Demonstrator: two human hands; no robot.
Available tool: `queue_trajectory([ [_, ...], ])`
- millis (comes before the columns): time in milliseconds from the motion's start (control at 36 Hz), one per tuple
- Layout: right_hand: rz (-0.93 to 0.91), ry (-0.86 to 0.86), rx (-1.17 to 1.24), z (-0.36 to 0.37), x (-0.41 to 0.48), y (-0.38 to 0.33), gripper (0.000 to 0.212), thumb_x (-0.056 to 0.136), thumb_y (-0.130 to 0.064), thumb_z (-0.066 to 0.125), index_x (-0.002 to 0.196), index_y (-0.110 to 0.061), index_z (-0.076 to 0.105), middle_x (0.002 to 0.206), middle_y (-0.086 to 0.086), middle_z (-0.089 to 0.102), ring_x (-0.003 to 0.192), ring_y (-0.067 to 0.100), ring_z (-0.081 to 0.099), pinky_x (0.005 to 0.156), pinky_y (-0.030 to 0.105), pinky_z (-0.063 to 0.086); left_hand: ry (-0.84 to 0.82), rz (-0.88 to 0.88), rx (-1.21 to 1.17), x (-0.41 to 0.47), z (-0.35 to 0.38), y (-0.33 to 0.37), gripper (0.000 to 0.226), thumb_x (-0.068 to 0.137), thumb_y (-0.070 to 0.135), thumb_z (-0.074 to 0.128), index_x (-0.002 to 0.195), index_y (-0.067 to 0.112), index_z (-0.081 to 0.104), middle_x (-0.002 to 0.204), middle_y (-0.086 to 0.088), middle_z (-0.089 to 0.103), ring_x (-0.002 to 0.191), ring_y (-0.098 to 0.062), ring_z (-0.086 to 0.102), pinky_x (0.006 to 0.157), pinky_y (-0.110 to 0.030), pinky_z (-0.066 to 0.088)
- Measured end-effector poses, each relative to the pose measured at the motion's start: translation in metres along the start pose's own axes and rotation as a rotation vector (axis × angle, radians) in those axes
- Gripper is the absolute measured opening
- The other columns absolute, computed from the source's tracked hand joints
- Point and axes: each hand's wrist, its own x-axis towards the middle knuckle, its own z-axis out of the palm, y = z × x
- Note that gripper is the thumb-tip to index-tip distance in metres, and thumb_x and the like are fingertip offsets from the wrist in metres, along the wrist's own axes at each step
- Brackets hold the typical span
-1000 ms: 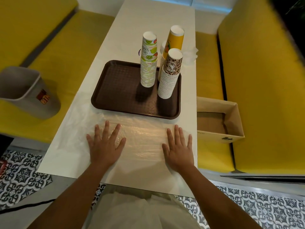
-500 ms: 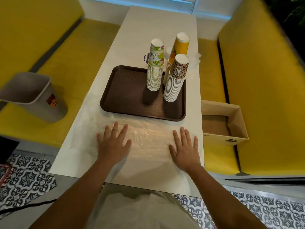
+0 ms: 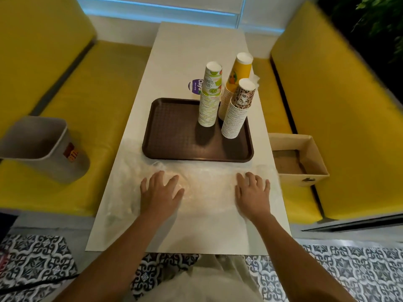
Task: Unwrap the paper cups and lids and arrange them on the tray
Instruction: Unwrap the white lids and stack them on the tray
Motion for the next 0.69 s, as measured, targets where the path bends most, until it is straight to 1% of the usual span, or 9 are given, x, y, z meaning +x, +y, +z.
queue_trajectory([
  [56, -0.006, -0.025, 0.004, -0.004, 0.0, -0.003, 0.052, 0.111, -0.045, 0.025, 0.161, -0.03, 0.029, 0.167, 0.003, 0.031, 0.156, 0.03, 0.023, 0.126, 0.062, -0.001, -0.005, 0.0, 0.013, -0.001, -0.002, -0.003, 0.058, 0.099, 0.067, 0.038, 0.15, 0.039, 0.047, 0.16, -0.012, 0.039, 0.148, -0.031, 0.036, 0.121, -0.06, 0.019],
  [111, 0.0, 0.001, 0.025, -0.011, 0.0, -0.006, 0.053, 0.111, -0.046, 0.023, 0.162, -0.031, 0.027, 0.169, 0.002, 0.029, 0.159, 0.029, 0.018, 0.126, 0.06, -0.005, 0.039, 0.014, 0.009, 0.0, -0.006, -0.002, 0.059, 0.099, 0.066, 0.041, 0.15, 0.037, 0.049, 0.16, -0.013, 0.04, 0.147, -0.031, 0.039, 0.121, -0.061, 0.019],
  [167, 0.009, 0.056, 0.052, -0.018, 0.001, -0.006, 0.052, 0.111, -0.044, 0.023, 0.159, -0.029, 0.036, 0.168, 0.004, 0.033, 0.158, 0.03, 0.021, 0.127, 0.059, -0.001, 0.102, 0.05, 0.001, 0.001, -0.013, 0.002, 0.057, 0.1, 0.064, 0.043, 0.147, 0.035, 0.054, 0.157, -0.013, 0.044, 0.145, -0.031, 0.043, 0.121, -0.06, 0.021],
  [250, 0.006, 0.108, 0.082, -0.023, 0.0, -0.006, 0.046, 0.11, -0.042, 0.034, 0.149, -0.025, 0.051, 0.163, 0.007, 0.041, 0.155, 0.032, 0.029, 0.129, 0.059, 0.012, 0.154, 0.108, -0.038, 0.004, -0.022, 0.011, 0.053, 0.098, 0.061, 0.043, 0.137, 0.033, 0.064, 0.151, -0.01, 0.051, 0.141, -0.03, 0.046, 0.121, -0.059, 0.025],
  [333, 0.002, 0.121, 0.097, -0.027, -0.002, -0.007, 0.041, 0.11, -0.039, 0.041, 0.142, -0.023, 0.06, 0.159, 0.009, 0.046, 0.151, 0.034, 0.034, 0.127, 0.058, 0.019, 0.156, 0.144, -0.052, 0.006, -0.026, 0.02, 0.041, 0.097, 0.053, 0.055, 0.13, 0.033, 0.069, 0.149, -0.007, 0.055, 0.139, -0.029, 0.049, 0.12, -0.058, 0.027],
  [472, 0.007, 0.023, 0.096, -0.035, -0.004, -0.001, 0.043, 0.109, -0.04, 0.043, 0.145, -0.024, 0.058, 0.159, 0.007, 0.045, 0.148, 0.031, 0.035, 0.123, 0.049, 0.029, -0.045, 0.194, -0.074, 0.009, -0.03, 0.036, 0.044, 0.103, 0.051, 0.045, 0.145, 0.039, 0.053, 0.152, 0.001, 0.048, 0.134, -0.023, 0.048, 0.109, -0.042, 0.04],
  [556, -0.032, -0.106, 0.06, -0.038, -0.004, 0.003, 0.044, 0.109, -0.038, 0.042, 0.148, -0.022, 0.052, 0.158, 0.007, 0.043, 0.143, 0.03, 0.039, 0.119, 0.047, 0.034, -0.166, 0.22, 0.028, 0.008, -0.032, 0.044, 0.039, 0.104, 0.051, 0.04, 0.136, 0.037, 0.056, 0.142, 0.001, 0.051, 0.123, -0.024, 0.052, 0.099, -0.041, 0.048],
  [611, -0.061, -0.12, 0.058, -0.039, -0.004, 0.005, 0.044, 0.109, -0.037, 0.043, 0.148, -0.022, 0.052, 0.157, 0.007, 0.043, 0.141, 0.031, 0.04, 0.118, 0.048, 0.035, -0.156, 0.197, 0.052, 0.007, -0.033, 0.049, 0.038, 0.103, 0.052, 0.041, 0.131, 0.035, 0.059, 0.137, 0.001, 0.054, 0.119, -0.023, 0.054, 0.096, -0.04, 0.05],
  [694, -0.094, -0.035, 0.079, -0.043, -0.001, 0.011, 0.044, 0.105, -0.035, 0.049, 0.146, -0.021, 0.057, 0.153, 0.009, 0.048, 0.138, 0.032, 0.043, 0.113, 0.048, 0.038, -0.018, 0.107, -0.062, 0.01, -0.035, 0.059, 0.038, 0.101, 0.054, 0.049, 0.13, 0.034, 0.066, 0.136, 0.003, 0.058, 0.118, -0.021, 0.056, 0.096, -0.038, 0.048],
])
